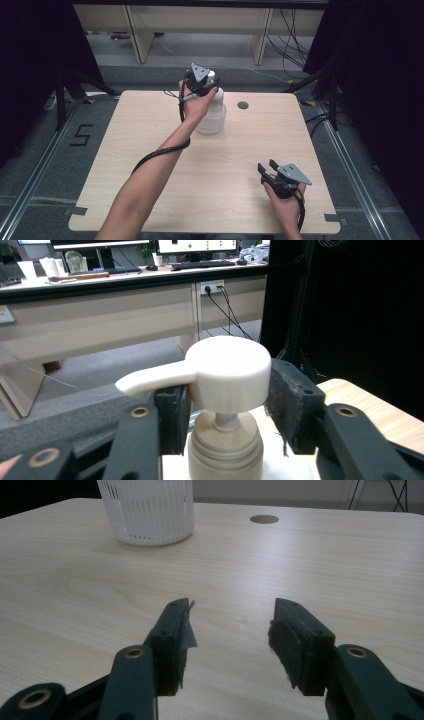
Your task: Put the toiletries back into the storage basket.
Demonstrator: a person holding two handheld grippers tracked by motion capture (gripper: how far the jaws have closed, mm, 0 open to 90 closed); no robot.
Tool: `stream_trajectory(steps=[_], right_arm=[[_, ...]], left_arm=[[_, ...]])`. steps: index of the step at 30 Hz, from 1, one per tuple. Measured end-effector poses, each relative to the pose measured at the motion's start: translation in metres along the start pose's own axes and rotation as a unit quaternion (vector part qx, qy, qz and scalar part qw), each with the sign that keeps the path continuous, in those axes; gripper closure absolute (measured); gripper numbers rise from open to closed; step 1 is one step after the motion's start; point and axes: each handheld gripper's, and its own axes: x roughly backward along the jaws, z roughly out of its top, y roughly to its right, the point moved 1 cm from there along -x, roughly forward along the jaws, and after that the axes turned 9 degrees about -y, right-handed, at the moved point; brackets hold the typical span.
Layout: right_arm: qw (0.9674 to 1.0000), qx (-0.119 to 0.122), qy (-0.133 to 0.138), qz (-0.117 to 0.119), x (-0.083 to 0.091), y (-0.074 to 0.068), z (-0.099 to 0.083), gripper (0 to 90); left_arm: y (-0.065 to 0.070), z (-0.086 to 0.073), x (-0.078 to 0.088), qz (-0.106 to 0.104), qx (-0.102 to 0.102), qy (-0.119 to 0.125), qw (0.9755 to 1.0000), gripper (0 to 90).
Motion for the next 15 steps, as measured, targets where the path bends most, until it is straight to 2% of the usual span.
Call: stream_trajectory(steps=[5,15], right_arm=[[1.0000,0.003,0.000,-0.001,0.0003,0.0008,0.0001,50.0],[1.0000,0.001,-0.001,-0.001,-0.0002,0.0008,0.0001,49.8]], left_arm=[[0.0030,-0.0011,-0.0002,0.000,0.004,-0.008,1.0000,43.4],[0.0013,-0.0010,0.0059,0.003,0.013,-0.014,0.9998,37.4]])
